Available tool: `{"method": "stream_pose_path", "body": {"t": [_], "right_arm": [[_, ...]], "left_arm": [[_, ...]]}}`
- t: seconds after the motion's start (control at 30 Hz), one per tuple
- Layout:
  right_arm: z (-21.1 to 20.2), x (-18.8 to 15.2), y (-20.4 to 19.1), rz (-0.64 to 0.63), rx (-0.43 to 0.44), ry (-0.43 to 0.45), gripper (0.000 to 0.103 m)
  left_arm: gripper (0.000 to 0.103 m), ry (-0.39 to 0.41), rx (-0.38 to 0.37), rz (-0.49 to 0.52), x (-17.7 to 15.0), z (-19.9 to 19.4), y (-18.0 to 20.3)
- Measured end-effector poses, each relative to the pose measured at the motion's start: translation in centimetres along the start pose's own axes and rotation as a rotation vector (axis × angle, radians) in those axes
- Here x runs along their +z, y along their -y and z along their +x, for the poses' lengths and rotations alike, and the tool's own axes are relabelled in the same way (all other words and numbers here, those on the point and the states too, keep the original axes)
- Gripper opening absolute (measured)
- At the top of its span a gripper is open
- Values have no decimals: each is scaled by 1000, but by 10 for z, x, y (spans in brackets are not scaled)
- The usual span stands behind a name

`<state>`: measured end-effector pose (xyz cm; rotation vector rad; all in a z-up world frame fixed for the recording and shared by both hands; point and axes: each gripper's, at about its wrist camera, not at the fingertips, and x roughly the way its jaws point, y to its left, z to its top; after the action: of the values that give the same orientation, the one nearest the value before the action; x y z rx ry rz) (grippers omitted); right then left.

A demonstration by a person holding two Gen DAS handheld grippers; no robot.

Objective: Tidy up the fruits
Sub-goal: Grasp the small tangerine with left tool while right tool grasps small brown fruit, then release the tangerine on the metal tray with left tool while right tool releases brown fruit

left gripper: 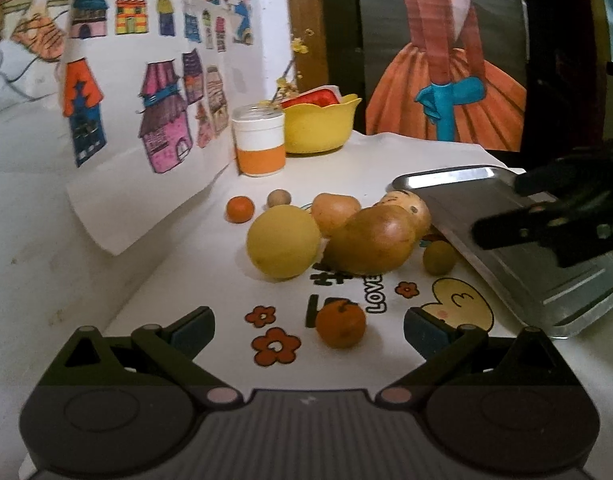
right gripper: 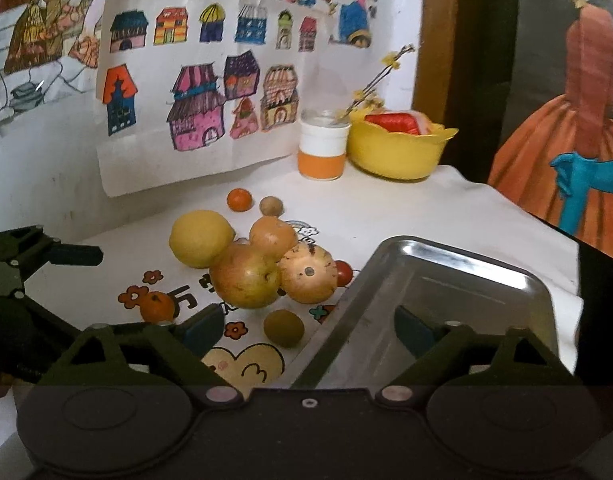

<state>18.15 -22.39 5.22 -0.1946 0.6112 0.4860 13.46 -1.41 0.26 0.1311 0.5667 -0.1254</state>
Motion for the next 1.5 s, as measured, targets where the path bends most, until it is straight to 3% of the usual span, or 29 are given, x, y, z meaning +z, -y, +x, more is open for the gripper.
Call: {"method": "stream_pose_path", "body": {"t": [0.33,0.43,0.67,0.87,1.3,1.5], "right_arm": [[36,2,-7,-38,91,-66,49],[43,1,-12,-68,110,-84,43],[54,1,-17,-130,84,-104,39],[55,-1,-20,-172,58,-99,29],[35,-4,-19,-147,90,-64,29],[14,-1,-4,-132,63,-24,29]], "left_arm": [[81,-19,-54,16,3,9,6],[73,-30,-66,13,3,11,5],[49,-62,-100,14,2,16,8],[32,-72,-75,3,3,17,8],[31,-75,-91,-4,12,11,15],[31,-56,-104,-7,27,12,25]]}}
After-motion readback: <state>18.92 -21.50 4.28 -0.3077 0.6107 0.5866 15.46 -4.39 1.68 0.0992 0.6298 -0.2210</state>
